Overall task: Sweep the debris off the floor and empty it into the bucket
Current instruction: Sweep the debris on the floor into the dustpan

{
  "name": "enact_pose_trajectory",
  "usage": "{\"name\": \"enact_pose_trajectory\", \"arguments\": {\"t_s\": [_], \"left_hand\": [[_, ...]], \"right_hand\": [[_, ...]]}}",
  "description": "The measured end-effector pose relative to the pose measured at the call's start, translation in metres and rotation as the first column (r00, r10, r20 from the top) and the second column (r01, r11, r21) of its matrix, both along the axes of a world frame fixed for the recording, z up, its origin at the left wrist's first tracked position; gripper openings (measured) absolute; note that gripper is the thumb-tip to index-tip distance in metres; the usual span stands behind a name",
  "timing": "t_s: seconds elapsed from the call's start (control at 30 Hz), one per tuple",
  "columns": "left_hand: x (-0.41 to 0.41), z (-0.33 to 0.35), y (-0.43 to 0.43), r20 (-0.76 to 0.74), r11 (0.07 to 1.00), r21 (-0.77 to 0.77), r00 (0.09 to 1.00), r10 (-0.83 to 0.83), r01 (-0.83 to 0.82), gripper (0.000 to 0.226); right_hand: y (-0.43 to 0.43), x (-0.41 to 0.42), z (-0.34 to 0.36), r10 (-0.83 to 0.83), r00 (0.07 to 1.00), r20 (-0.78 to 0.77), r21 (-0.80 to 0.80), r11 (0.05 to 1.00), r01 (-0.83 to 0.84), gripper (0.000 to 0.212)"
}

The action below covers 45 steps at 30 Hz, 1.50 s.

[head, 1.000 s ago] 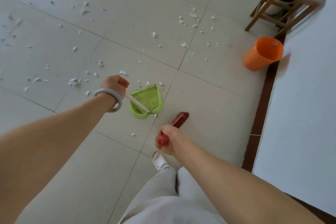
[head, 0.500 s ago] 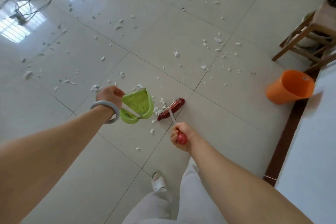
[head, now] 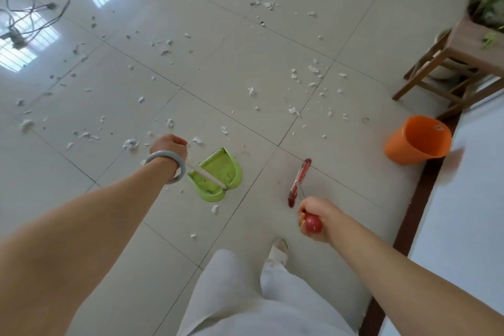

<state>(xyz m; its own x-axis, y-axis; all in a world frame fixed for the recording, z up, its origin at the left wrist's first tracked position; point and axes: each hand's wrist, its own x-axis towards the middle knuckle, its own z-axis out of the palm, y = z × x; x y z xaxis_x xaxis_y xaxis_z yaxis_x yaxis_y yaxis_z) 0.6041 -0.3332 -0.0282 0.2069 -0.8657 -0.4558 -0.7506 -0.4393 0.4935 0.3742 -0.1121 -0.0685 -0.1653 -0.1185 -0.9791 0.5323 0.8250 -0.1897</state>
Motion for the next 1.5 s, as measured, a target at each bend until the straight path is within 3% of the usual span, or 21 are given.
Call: {"name": "enact_pose_trajectory", "arguments": {"t_s": [0.1,0.3,0.5,0.83,1.03,1.2,1.5], "left_hand": [[-0.007,-0.017,-0.01,-0.071,0.999,0.041,0.997,0.038,-0.035,0.023],[-0.017,-0.027,-0.037,-0.19,0.99,0.121,0.977,0.1,-0.078,0.021],[-0.013,-0.029,-0.069,-0.266,0.981,0.162,0.952,0.148,-0.107,0.017],[0.005,-0.028,-0.111,-0.247,0.991,0.082,0.962,0.119,-0.102,0.027],[0.012,-0.035,-0.125,-0.194,0.994,0.08,0.977,0.083,-0.069,0.034],[0.018,-0.036,-0.127,-0.203,0.982,0.082,0.962,0.184,-0.171,0.035],[0.035,-0.041,-0.1,-0.207,0.909,0.076,0.886,0.416,-0.409,0.037]], "right_hand": [[0.006,-0.003,-0.011,0.016,0.997,-0.081,0.068,0.998,-0.01,0.016],[-0.017,0.0,-0.031,-0.006,0.997,-0.081,0.14,0.99,0.017,0.015],[-0.094,0.039,-0.026,0.0,1.0,-0.028,0.067,0.998,0.002,0.015],[-0.189,0.049,-0.019,-0.019,0.989,0.15,-0.124,0.992,0.038,0.02],[-0.175,0.031,-0.017,0.002,1.0,0.028,-0.067,0.998,0.0,0.023],[-0.167,0.024,-0.023,0.04,0.994,-0.101,0.036,0.999,-0.037,0.019],[-0.215,-0.007,-0.026,0.257,0.966,0.042,0.009,0.966,-0.258,0.013]]}}
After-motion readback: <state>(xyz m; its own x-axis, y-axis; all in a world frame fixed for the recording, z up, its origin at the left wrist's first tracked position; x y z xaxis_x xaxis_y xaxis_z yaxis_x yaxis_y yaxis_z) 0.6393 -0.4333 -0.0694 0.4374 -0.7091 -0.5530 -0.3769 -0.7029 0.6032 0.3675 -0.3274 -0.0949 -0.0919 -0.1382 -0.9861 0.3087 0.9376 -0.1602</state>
